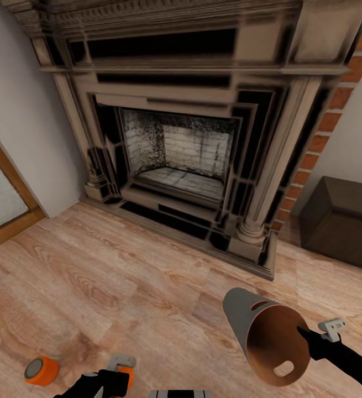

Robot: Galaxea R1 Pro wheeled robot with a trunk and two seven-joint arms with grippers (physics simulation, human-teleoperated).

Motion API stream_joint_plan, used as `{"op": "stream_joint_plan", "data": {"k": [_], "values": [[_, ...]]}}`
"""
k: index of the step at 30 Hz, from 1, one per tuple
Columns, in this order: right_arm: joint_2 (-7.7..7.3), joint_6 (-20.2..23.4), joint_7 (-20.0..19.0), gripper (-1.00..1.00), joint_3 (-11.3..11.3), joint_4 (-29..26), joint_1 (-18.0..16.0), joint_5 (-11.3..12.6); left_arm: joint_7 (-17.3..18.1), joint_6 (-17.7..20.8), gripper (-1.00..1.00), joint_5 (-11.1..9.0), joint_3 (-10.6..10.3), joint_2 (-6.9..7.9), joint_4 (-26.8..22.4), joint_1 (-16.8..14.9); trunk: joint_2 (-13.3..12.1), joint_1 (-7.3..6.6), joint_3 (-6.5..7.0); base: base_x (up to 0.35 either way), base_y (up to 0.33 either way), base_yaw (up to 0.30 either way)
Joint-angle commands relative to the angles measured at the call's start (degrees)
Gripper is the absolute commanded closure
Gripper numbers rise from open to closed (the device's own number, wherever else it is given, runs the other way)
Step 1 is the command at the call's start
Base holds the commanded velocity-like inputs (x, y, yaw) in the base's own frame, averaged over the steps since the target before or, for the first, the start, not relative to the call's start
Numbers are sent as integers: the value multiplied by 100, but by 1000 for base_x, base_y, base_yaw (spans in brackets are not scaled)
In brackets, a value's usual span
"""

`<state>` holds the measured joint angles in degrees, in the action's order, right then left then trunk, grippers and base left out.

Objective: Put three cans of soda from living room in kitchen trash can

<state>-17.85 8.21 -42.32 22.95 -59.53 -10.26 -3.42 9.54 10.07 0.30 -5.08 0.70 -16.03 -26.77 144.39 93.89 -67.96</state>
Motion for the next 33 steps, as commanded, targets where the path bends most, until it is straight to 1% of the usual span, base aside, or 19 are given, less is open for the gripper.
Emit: {"op": "stream_joint_plan", "data": {"k": [1, 5, 21, 24, 26, 27, 28, 30, 33], "values": [[0, 14, -38, 100, 1, -6, -2, 56, 4, -3, 100, 14, -1, 0, 1, 1, -1, -3, 23, 0, 0, 0], [0, 14, -160, 100, 1, -6, -2, 45, 4, -3, 100, 14, -1, 0, 3, -2, -7, -13, 112, 0, 0, 0], [0, 14, -191, 100, -10, -8, -2, 46, 72, 13, 100, 4, -1, 4, -4, -3, -28, -54, 466, 0, 0, 0], [0, 28, -173, 100, -17, -24, -2, 44, 128, 233, 100, -20, 8, 12, -21, -3, -32, -62, 533, 0, 0, 0], [0, 62, -167, 100, -23, -40, -2, 41, 345, 509, 100, -44, 13, 10, -61, -8, -35, -67, 577, 0, 0, 0], [-1, 69, -166, 100, -24, -44, -2, 41, 415, 571, 100, -50, 12, 11, -69, -14, -36, -70, 599, 0, 0, 0], [-5, 82, -164, 100, -25, -51, -2, 39, 590, 742, 100, -63, 14, 19, -84, -44, -37, -72, 622, 0, 0, 0], [-6, 91, -163, 100, -28, -54, -5, 41, 661, 846, 100, -70, 18, 30, -90, -70, -40, -78, 666, 0, 0, 0], [-7, 107, -163, 100, -64, -57, -12, 37, 736, 1053, 100, -78, 24, 45, -132, -203, -44, -85, 732, 0, 0, 0]]}}
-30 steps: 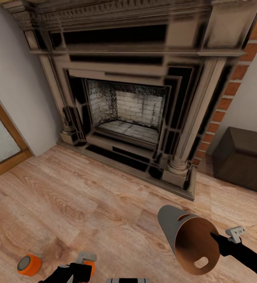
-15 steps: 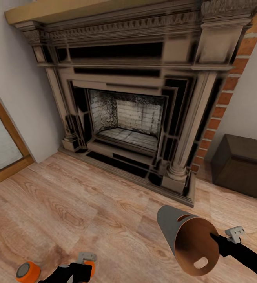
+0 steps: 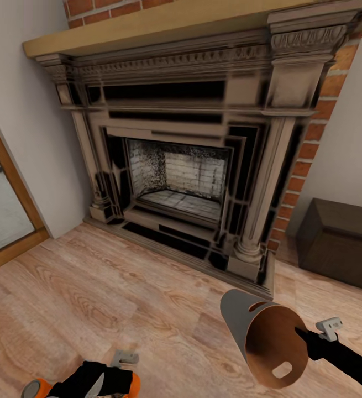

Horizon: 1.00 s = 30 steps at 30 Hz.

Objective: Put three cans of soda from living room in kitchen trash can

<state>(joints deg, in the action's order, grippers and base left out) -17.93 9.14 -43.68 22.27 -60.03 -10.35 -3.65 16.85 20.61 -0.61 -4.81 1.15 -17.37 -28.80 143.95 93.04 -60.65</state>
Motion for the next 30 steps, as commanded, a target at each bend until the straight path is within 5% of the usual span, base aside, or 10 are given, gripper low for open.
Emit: {"op": "stream_joint_plan", "data": {"k": [1, 9, 14, 22, 28, 30], "values": [[0, 20, -27, 100, -55, -8, -11, 59, 26, 110, 100, 10, 0, 6, -46, -79, -1, -3, 23, 0, 0, 0], [3, 1011, -24, 100, -457, -272, -56, 59, 371, 879, 100, 1, 13, 13, -745, -620, -12, -23, 200, 0, 0, 0], [58, 1928, 32, 100, -883, -817, -76, 54, 913, 1103, 100, 0, 15, 23, -1114, -909, -19, -36, 311, 0, 0, 0], [85, 3783, 59, 100, -1499, -1265, -1065, 64, 1699, 1552, 100, 4, 15, 23, -1558, -1250, -29, -57, 488, 0, 0, 0], [92, 4215, 160, 100, -1831, -663, -1676, 58, 2365, 1594, 100, 10, 10, 29, -1959, -1265, -38, -72, 621, 0, 0, 0], [109, 4238, 493, 100, -2010, -174, -2005, 59, 2670, 1595, 100, 28, 8, 32, -2029, -1267, -40, -77, 666, 0, 0, 0]]}}
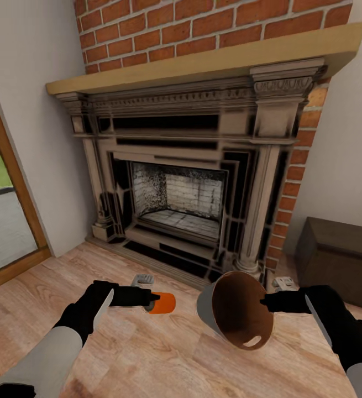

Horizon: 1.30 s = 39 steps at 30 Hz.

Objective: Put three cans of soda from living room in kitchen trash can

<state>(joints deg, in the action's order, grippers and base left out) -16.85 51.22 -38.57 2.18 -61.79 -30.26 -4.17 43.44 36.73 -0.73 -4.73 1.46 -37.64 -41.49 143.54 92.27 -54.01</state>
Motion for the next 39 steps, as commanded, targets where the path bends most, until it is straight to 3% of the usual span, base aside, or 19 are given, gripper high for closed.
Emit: {"op": "stream_joint_plan", "data": {"k": [1, 7, 15, 16, 22, 24, 25, 26, 30, 32, 39], "values": [[6, 29, 52, 100, -34, 107, -71, 112, 56, -17, 100, 43, -1, 2, -13, 2, -1, -3, 23, 0, 0, 0], [120, 51, 328, 100, -156, 552, -263, 112, 222, -12, 100, 58, -33, 9, -480, 6, -9, -19, 156, 0, 0, 0], [175, 62, 424, 100, -250, 828, -322, 103, 279, 92, 100, 42, -57, 120, -1549, 39, -19, -39, 333, 0, 0, 0], [254, 65, 455, 100, -273, 853, -328, 102, 282, 508, 100, 29, -56, 135, -2060, 42, -21, -42, 356, 0, 0, 0], [565, 103, 987, 100, -360, 869, -427, 107, 274, 1667, 100, 47, -58, 119, -3622, 47, -29, -57, 489, 0, 0, 0], [611, 108, 1036, 100, -372, 869, -439, 108, 276, 1798, 100, 45, -60, 111, -3741, 46, -71, -82, 529, 0, 0, 0], [744, 168, 1101, 100, -402, 873, -524, 109, 278, 2024, 100, 42, -53, 95, -3880, 47, -111, -104, 546, 0, 0, 0], [779, 208, 1111, 100, -425, 875, -540, 107, 278, 2069, 100, 43, -52, 91, -3895, 46, -151, -126, 564, 0, 0, 0], [995, 484, 1325, 100, -730, 880, -609, 107, 279, 2327, 100, 39, -146, 75, -3934, 45, -312, -214, 636, 0, 0, 0], [1146, 562, 1438, 100, -853, 883, -648, 108, 283, 2327, 100, 41, -257, 63, -3919, 45, -352, -236, 654, 0, 0, 0], [1333, 619, 1510, 100, -936, 952, -676, 109, 505, 2327, 100, -108, -453, -93, -3875, 45, -352, -236, 654, 0, 0, 0]]}}
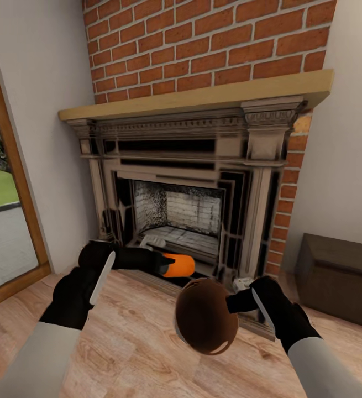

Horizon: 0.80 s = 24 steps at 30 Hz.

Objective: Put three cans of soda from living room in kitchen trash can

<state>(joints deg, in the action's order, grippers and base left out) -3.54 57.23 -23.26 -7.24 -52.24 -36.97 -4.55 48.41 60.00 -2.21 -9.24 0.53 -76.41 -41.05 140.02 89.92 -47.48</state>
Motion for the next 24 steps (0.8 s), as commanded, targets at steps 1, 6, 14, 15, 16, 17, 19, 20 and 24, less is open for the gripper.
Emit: {"op": "stream_joint_plan", "data": {"k": [1, 6, 14, 15, 16, 17, 19, 20, 24], "values": [[14, 19, -18, 100, 4, 21, -6, 148, 42, 0, 100, 25, -34, -14, 2, 0, 1, -1, 1, 0, 0, 0], [88, 17, -5, 100, -28, 231, -14, 141, 182, 0, 100, -136, -294, -89, -4, 0, 1, -1, 1, 0, 0, 0], [105, 23, -3, 100, -88, 292, -102, 139, 203, 0, 100, -215, -577, -97, 12, 16, 1, -1, 1, 0, 0, 0], [104, 24, -3, 100, -89, 294, -110, 139, 203, 0, 100, -216, -581, -97, 12, 16, 1, -1, 1, 0, 0, 0], [103, 24, -5, 100, -90, 295, -124, 139, 203, 0, 100, -215, -584, -97, 12, 17, 1, -1, 1, 0, 0, 0], [100, 24, -7, 100, -91, 303, -163, 141, 202, 0, 100, -209, -590, -94, 12, 27, 1, -1, 1, 0, 0, 0], [99, 25, -9, 100, -92, 328, -208, 140, 198, 0, 100, -201, -597, -88, 12, 69, 1, -1, 1, 0, 0, 0], [99, 25, -10, 100, -92, 339, -218, 140, 198, 0, 100, -196, -601, -86, 12, 80, 1, -1, 1, 0, 0, 0], [108, 25, -11, 100, -92, 388, -253, 141, 174, 0, 100, -177, -612, -84, 42, 141, 1, -1, 1, 0, 0, 0]]}}
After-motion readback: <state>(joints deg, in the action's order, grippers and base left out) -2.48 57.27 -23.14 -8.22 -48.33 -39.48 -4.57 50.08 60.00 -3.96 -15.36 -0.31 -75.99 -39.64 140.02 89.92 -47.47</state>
